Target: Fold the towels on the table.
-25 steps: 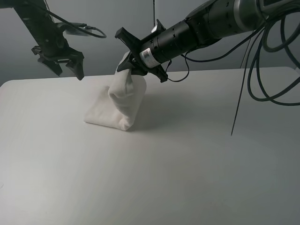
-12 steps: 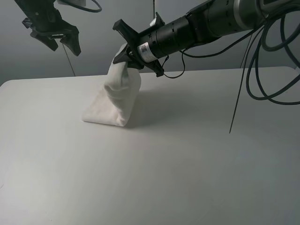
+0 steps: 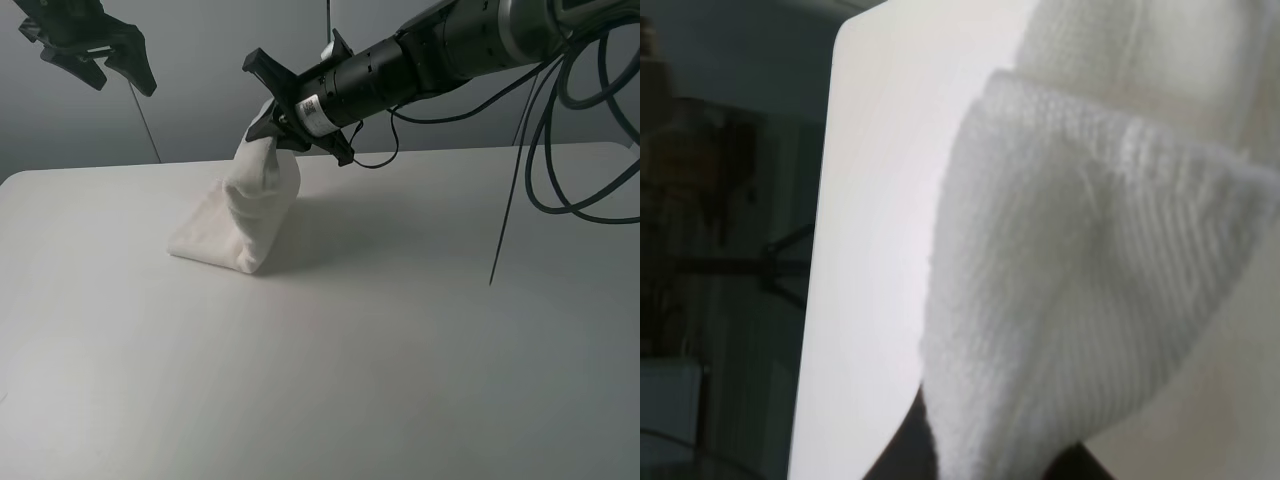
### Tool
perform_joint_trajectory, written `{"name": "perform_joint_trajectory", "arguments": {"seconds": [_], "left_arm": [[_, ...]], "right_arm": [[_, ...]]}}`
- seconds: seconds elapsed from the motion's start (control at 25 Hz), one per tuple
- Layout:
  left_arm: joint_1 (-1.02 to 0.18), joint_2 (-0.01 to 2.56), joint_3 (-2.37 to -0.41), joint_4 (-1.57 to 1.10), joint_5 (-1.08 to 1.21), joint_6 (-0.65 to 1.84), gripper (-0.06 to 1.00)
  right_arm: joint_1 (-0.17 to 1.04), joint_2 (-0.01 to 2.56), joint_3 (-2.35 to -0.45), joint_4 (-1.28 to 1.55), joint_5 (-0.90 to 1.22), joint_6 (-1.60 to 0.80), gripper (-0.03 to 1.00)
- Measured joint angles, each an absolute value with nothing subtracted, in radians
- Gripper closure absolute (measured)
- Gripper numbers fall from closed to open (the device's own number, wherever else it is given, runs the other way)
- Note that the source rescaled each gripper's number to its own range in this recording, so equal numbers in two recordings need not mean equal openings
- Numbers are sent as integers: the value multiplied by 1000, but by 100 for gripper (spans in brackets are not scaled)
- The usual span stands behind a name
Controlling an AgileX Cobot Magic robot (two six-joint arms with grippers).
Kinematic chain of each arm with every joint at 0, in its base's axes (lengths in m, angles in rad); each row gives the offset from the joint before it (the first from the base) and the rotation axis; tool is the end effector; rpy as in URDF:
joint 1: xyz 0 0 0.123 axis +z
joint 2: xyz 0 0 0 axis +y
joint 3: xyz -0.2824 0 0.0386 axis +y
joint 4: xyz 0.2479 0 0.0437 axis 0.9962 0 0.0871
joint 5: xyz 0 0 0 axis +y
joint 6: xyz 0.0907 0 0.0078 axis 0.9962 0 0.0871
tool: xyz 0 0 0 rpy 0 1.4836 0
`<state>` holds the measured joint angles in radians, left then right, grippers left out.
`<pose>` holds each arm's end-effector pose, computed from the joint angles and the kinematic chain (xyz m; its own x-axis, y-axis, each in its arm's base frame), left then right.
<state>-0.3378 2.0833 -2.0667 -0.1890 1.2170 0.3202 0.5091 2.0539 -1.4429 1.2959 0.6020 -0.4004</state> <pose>0.4268 -0.1669 0.3083 -0.7306 0.5188 -0.4440 0.5984 0.7996 -0.0502 0.3699 0.2634 0.1991 -0.9526 0.1837 -0.2424 -0.0904 0.5899 0.8024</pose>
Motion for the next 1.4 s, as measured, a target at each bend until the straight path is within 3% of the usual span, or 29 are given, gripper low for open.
{"name": "perform_joint_trajectory", "arguments": {"seconds": [0.48,0.52,0.56,0.6,0.68,0.76,0.88,1.4], "left_arm": [[-321,2015,-2067,-577,1217,423,-6],[-321,2015,-2067,-582,1217,426,-6],[-321,2015,-2067,-587,1217,430,-6],[-321,2015,-2067,-592,1217,434,-6],[-321,2015,-2067,-594,1217,437,-6],[-319,2015,-2067,-596,1217,440,-6],[-319,2015,-2067,-598,1217,441,-6],[-319,2015,-2067,-600,1217,447,-6]], "right_arm": [[526,2054,-1443,1241,543,-330,96],[526,2054,-1443,1247,539,-330,92],[526,2054,-1443,1264,537,-348,83],[526,2054,-1443,1288,535,-377,67],[526,2054,-1443,1347,533,-429,19],[526,2054,-1443,1398,530,-470,2],[528,2054,-1445,1421,527,-490,-3],[556,2054,-1445,1358,498,-505,-3]]}}
